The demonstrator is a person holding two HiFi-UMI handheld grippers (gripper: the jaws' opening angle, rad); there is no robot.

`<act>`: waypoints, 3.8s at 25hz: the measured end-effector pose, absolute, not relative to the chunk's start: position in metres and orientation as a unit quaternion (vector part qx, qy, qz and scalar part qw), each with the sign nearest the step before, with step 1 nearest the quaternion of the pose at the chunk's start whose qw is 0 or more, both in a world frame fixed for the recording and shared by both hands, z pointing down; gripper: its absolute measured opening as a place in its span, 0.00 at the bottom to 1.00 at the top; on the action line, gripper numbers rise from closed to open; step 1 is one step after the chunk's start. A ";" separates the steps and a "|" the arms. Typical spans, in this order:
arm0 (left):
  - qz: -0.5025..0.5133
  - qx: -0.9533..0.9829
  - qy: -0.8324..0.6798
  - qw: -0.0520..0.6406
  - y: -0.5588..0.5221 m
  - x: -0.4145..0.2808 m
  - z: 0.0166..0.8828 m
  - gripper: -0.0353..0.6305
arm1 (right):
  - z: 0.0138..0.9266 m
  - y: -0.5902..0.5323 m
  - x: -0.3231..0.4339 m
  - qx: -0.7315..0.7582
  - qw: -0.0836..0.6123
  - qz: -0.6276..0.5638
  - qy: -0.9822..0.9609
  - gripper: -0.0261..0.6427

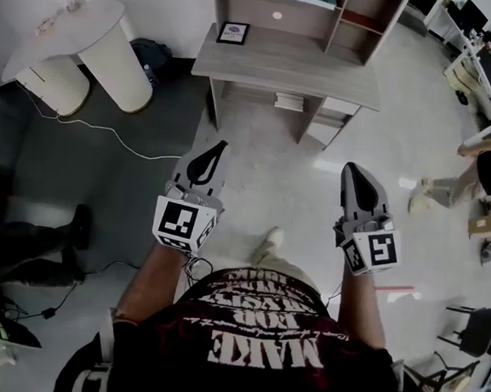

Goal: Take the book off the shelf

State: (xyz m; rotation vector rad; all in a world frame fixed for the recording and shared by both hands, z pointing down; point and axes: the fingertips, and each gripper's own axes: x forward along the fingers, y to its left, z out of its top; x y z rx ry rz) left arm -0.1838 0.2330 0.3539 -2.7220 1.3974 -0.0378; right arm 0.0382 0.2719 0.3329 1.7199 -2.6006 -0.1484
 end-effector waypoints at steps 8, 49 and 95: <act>-0.013 -0.879 0.476 0.027 0.169 -0.162 0.357 0.06 | 0.334 0.207 0.061 0.540 0.010 -0.043 -0.841 0.04; -0.024 -0.849 0.527 0.029 0.034 -0.065 0.354 0.06 | 0.351 0.074 0.183 0.528 -0.011 -0.013 -0.849 0.04; -0.022 -0.885 0.465 0.008 -0.238 -0.093 0.358 0.06 | 0.341 -0.185 0.097 0.521 0.021 0.003 -0.853 0.04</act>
